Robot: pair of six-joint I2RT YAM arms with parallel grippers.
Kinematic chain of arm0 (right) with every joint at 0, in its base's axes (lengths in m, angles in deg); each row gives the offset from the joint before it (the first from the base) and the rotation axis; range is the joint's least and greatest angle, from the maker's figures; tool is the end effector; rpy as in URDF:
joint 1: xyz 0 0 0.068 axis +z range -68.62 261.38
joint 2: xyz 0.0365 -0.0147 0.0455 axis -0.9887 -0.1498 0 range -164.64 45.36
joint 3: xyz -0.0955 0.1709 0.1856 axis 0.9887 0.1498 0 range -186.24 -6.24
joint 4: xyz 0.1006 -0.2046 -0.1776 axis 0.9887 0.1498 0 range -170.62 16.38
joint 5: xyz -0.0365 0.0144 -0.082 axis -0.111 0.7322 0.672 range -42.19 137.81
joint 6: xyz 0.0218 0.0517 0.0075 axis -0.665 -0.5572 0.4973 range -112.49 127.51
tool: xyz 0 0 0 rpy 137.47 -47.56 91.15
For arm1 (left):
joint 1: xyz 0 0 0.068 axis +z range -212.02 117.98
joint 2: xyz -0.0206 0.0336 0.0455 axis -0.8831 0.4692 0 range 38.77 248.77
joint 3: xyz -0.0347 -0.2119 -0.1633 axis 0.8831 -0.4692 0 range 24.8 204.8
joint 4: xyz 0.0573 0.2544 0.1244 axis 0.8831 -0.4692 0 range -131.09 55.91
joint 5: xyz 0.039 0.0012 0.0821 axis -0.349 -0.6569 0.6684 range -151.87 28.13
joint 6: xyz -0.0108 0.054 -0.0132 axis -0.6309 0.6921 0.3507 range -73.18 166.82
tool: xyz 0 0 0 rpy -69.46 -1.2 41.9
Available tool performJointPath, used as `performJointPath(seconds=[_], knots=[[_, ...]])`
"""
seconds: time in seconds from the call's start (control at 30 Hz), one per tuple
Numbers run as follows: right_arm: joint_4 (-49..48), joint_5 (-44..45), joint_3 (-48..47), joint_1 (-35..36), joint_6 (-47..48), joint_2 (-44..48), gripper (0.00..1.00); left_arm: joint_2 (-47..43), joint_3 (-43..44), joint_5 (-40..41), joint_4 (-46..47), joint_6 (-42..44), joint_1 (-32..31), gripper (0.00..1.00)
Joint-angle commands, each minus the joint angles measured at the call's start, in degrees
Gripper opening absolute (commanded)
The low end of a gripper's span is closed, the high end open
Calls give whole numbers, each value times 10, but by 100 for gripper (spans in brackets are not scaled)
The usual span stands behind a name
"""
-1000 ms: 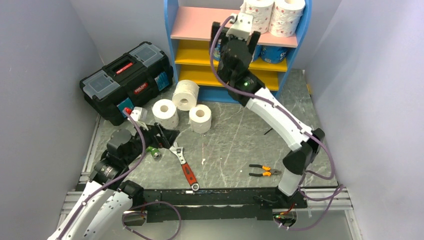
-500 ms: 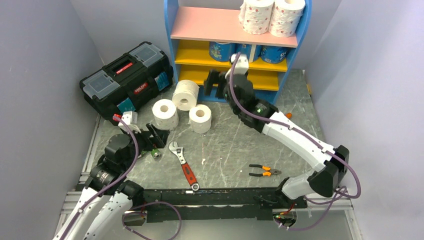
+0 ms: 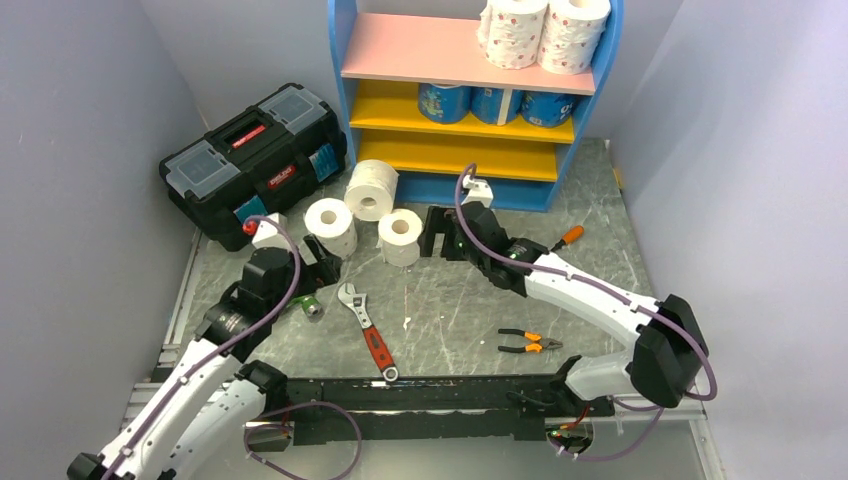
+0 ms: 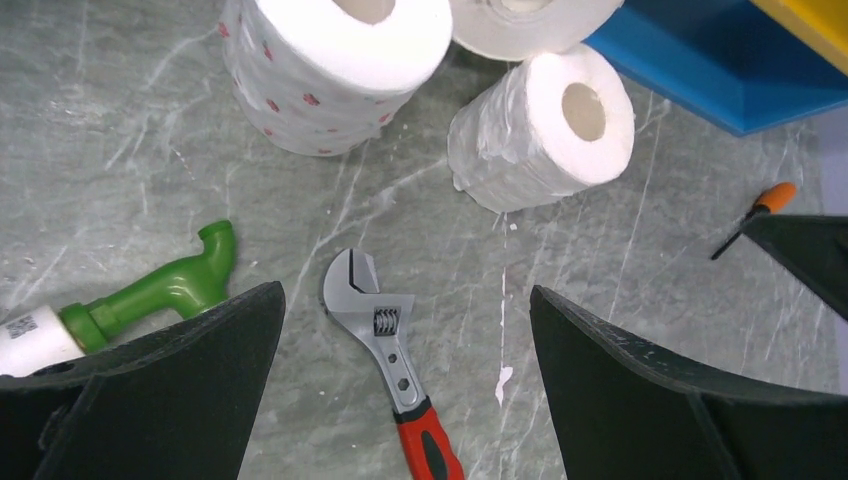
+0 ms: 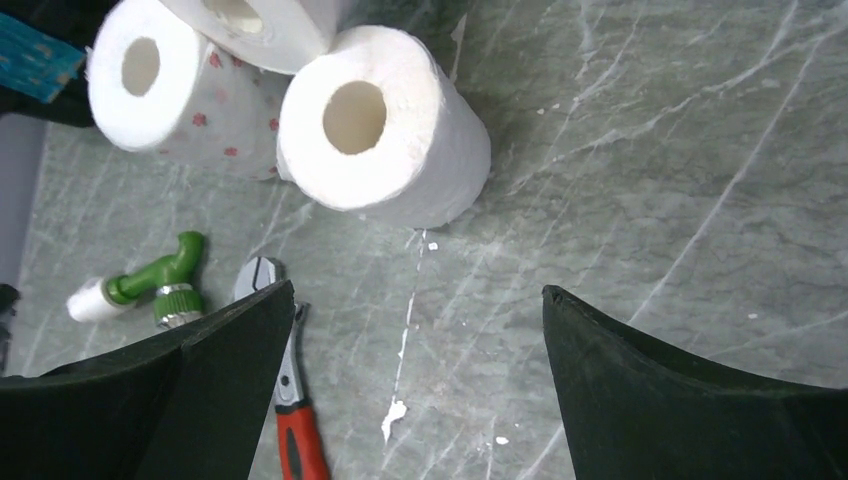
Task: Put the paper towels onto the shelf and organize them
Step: Pick up the paper towel from the center of the board.
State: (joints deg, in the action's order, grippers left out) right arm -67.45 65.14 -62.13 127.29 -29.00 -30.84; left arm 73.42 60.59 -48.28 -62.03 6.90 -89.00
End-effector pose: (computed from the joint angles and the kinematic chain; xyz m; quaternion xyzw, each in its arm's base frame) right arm 0.2375 0.2280 0.2663 -0.0002 0.8737 0.2085 0.4395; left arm 0.1635 -0.0728 0.2765 -0.1569 0.8334 -0.2028 0.4896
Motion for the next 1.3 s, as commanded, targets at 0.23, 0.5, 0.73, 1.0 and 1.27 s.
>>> performJointPath(seconds=[0.23,0.5,0.73,1.0,1.27], knots=[[-36,-159,-79,-92,-80,-108,92,-38,-43,-46,50,-23,1,99],[-19,-170,-145,-92,-84,-207,88,-95,-73,-52,27,-24,1,99],[-12,-187,-174,-89,-90,-260,82,-114,-88,-64,20,-19,0,99],[12,-168,-190,-86,-91,-288,78,-109,-98,-74,25,-20,1,99],[-2,-155,-191,-91,-114,-280,82,-110,-96,-77,27,-22,1,99]])
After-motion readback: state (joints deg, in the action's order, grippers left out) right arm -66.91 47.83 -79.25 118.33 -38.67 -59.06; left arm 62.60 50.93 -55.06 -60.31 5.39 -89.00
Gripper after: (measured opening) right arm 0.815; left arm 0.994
